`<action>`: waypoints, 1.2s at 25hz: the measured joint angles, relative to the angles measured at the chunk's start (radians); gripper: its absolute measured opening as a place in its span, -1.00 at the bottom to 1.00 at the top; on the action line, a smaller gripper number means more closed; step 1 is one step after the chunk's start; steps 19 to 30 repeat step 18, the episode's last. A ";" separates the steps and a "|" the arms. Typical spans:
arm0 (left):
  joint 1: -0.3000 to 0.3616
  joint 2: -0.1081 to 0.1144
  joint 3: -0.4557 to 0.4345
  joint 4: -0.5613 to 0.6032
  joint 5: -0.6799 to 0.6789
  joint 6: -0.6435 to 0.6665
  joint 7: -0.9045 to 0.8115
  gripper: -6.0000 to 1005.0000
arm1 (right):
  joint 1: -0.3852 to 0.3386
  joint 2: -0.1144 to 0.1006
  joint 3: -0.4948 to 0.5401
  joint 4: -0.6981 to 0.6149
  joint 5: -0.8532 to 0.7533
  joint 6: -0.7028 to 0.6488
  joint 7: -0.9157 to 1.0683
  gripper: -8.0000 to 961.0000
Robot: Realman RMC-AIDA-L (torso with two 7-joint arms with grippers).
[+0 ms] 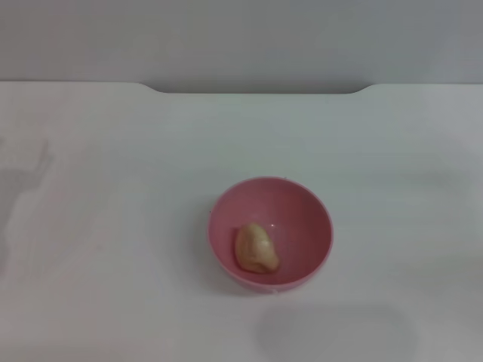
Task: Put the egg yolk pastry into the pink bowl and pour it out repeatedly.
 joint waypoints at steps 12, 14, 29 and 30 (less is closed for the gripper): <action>-0.039 -0.004 -0.005 -0.153 -0.023 -0.018 0.196 0.66 | 0.152 0.008 0.017 0.361 0.063 -0.013 -0.920 0.02; -0.043 -0.006 -0.006 -0.167 -0.023 -0.013 0.191 0.66 | 0.174 0.007 0.017 0.375 0.060 0.050 -0.926 0.02; -0.052 -0.007 -0.009 -0.183 -0.025 -0.006 0.182 0.66 | 0.197 0.008 0.017 0.374 0.057 0.180 -0.971 0.02; -0.052 -0.007 -0.009 -0.183 -0.025 -0.006 0.182 0.66 | 0.197 0.008 0.017 0.374 0.057 0.180 -0.971 0.02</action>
